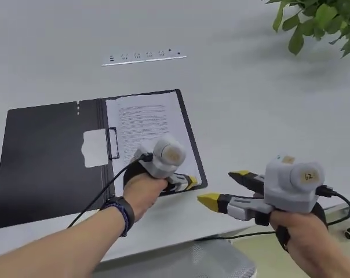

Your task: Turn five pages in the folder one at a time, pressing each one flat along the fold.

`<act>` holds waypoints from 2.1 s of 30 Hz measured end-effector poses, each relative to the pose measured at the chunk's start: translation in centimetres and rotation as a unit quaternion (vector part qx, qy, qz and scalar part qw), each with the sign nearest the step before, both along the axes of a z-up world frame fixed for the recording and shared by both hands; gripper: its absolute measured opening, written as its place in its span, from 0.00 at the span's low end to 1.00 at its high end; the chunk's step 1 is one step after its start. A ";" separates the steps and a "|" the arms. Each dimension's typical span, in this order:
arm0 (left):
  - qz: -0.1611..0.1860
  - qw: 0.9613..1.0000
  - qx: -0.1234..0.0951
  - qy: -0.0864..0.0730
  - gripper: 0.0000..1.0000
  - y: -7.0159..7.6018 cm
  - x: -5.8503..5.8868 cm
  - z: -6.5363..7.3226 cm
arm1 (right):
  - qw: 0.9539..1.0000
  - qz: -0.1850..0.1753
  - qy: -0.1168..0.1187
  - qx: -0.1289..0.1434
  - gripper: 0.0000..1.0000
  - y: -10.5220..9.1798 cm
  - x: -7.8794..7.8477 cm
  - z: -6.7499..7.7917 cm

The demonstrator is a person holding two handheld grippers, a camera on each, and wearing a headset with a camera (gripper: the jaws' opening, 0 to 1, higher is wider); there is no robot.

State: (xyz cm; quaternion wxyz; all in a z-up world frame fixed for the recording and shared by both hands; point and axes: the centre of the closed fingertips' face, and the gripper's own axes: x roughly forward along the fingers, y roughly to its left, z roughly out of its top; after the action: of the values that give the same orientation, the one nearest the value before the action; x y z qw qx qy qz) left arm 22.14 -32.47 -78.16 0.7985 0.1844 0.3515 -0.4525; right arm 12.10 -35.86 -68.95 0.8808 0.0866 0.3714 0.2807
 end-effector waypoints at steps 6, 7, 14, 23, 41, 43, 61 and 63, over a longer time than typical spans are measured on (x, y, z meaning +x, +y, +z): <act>-0.004 1.000 -0.011 0.004 0.81 0.3 0.0 0.1 | 1.000 0.000 0.004 0.011 0.65 0.2 0.2 -0.4; -0.007 1.000 -0.012 0.004 0.81 0.3 0.0 0.2 | 1.000 -0.002 0.004 0.014 0.65 0.2 0.4 -0.4; -0.012 1.000 -0.016 0.009 0.77 0.6 0.2 0.3 | 0.999 -0.010 0.000 0.034 0.62 0.7 2.0 -0.6; -0.006 1.000 -0.021 0.010 0.71 0.9 0.5 0.3 | 0.999 -0.010 0.004 0.049 0.60 1.5 3.8 -1.5; 0.004 0.999 -0.040 0.015 0.62 1.2 0.9 0.5 | 0.998 -0.004 0.017 0.061 0.57 2.5 6.4 -3.6; 0.011 0.999 -0.047 0.018 0.59 1.4 1.1 0.6 | 0.998 -0.003 0.020 0.063 0.57 2.6 6.9 -4.0; 0.014 0.998 -0.052 0.013 0.44 2.0 1.3 0.6 | 0.996 0.002 0.039 0.084 0.56 3.7 8.4 -5.7; 0.013 0.999 -0.051 0.013 0.44 2.0 1.2 0.6 | 0.996 0.000 0.040 0.085 0.56 3.7 8.5 -5.8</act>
State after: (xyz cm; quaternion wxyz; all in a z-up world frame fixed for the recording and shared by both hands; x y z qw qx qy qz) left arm 23.36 -30.48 -77.59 0.8082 0.1326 0.3405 -0.4619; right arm 20.64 -32.14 -74.77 0.8546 0.1722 0.3813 0.3075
